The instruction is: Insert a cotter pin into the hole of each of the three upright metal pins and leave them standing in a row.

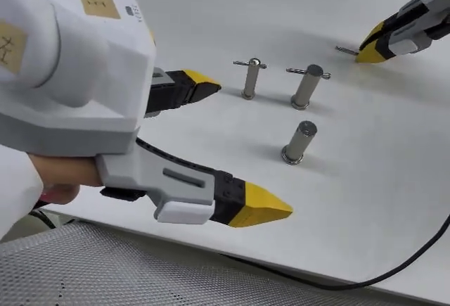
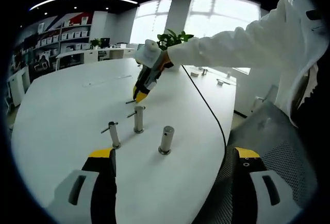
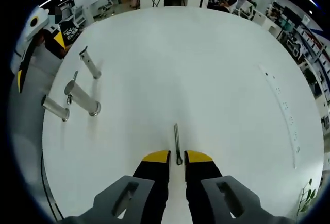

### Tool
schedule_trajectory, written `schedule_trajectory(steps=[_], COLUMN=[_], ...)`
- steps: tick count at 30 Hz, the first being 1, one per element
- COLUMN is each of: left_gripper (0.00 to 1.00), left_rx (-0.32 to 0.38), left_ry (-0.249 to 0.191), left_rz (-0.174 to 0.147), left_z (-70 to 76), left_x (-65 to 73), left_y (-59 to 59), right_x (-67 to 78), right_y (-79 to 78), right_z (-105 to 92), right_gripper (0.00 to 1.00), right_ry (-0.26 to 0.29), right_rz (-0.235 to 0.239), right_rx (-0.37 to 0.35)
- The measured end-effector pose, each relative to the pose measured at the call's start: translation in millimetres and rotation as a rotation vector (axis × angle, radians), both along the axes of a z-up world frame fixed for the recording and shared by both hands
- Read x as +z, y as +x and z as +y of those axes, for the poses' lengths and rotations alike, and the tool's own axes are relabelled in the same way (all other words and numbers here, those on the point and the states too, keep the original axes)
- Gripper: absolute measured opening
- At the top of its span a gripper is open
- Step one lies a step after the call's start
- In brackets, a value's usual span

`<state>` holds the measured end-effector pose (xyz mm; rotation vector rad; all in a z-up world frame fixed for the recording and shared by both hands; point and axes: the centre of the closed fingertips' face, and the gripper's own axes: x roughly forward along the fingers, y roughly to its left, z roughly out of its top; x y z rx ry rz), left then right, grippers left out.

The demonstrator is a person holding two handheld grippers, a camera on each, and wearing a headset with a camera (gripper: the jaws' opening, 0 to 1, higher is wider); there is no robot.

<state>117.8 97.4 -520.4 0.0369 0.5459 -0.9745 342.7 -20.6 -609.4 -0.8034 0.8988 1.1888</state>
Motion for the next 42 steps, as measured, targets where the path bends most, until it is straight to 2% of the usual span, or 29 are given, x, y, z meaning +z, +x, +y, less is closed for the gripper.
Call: schedule_trajectory(steps=[8, 10, 13, 15, 17, 22, 24, 28, 31, 35, 37, 40, 42], left_gripper=[0.91, 0.89, 0.88, 0.88, 0.87, 0.87, 0.87, 0.87, 0.87, 0.87, 0.87, 0.86, 0.86], left_rx=[-0.003, -0.004, -0.002, 0.0, 0.006, 0.014, 0.015, 0.015, 0.014, 0.014, 0.015, 0.021, 0.025], left_ry=[0.006, 0.019, 0.027, 0.02, 0.02, 0.024, 0.021, 0.024, 0.023, 0.028, 0.031, 0.034, 0.037], left_rz=[0.003, 0.017, 0.015, 0.023, 0.026, 0.026, 0.027, 0.025, 0.024, 0.022, 0.02, 0.01, 0.005], left_z=[0.9, 2.5, 4.0, 4.3, 4.8, 6.3, 7.6, 6.6, 5.9, 3.0, 1.8, 2.1, 3.0], left_x=[-2.3, -4.8, -6.9, -7.5, -8.4, -10.2, -10.0, -8.5, -7.2, -5.5, -4.1, -1.4, 0.4], left_y=[0.9, -0.7, -0.9, -1.9, -1.5, 0.2, 0.6, 1.0, 1.1, 1.2, 1.3, 3.7, 6.1], right_x=[2.4, 2.3, 2.3, 2.7, 2.8, 1.7, 2.0, 3.5, 9.1, 19.6, 31.7, 51.5, 62.5], right_y=[-5.4, -6.1, -6.8, -7.7, -7.8, -5.3, -4.6, -5.1, -4.7, 0.1, 4.1, -10.0, -16.6], right_z=[2.0, 1.5, 1.8, 2.6, 3.0, 2.0, 1.4, -0.2, -2.3, -3.9, 1.9, 10.1, 13.4], right_gripper=[0.0, 0.0, 0.0, 0.0, 0.0, 0.0, 0.0, 0.0, 0.0, 0.0, 0.0, 0.0, 0.0], right_ry=[-0.005, -0.007, -0.004, -0.01, -0.017, -0.05, -0.061, -0.058, -0.055, -0.016, 0.02, 0.081, 0.1], right_rz=[-0.019, -0.04, -0.046, -0.075, -0.074, -0.11, -0.126, -0.114, -0.14, -0.171, -0.242, -0.288, -0.335], right_rx=[-0.003, 0.022, 0.02, 0.056, 0.016, 0.023, 0.047, 0.032, 0.042, 0.039, 0.071, 0.091, 0.122])
